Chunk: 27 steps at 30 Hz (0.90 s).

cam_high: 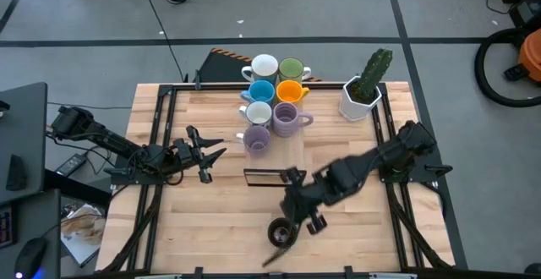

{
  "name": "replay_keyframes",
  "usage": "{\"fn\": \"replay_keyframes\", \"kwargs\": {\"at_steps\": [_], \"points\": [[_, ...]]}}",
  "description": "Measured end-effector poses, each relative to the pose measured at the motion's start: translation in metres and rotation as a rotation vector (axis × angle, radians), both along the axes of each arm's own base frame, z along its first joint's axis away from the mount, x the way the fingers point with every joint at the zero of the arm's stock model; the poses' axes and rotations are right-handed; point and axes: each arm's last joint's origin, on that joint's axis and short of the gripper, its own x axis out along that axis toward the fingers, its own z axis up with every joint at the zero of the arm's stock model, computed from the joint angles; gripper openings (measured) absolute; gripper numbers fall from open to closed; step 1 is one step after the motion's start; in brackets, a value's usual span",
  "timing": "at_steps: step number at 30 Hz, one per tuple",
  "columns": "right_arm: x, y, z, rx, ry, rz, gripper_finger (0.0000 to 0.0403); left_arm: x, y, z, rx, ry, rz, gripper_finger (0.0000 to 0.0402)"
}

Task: Place coffee mugs
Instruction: Put the dark blue patterned mug on the shelf

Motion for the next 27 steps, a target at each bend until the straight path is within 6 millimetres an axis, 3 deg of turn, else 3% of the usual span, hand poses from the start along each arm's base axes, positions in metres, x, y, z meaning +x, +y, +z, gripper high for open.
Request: {"fn": "replay_keyframes", "kwargs": {"at_steps": [4, 9, 23, 27], "points": [[-0.008, 0.025, -0.025, 0.040, 0.032, 0.016, 0.0148, 0.000, 0.000, 0.000, 0.000, 0.000, 0.000, 0.0142], [-0.016, 0.047, -0.040, 0.092, 0.013, 0.010, 0.0148, 0.000, 0.000, 0.000, 0.001, 0.000, 0.001, 0.0142], [-0.020, 0.070, -0.062, 0.182, -0.062, -0.007, 0.0148, 0.000, 0.000, 0.000, 0.002, 0.000, 0.001, 0.0142], [-0.021, 0.074, -0.080, 0.198, -0.083, 0.006, 0.0148, 0.000, 0.000, 0.000, 0.002, 0.000, 0.001, 0.0142]]}}
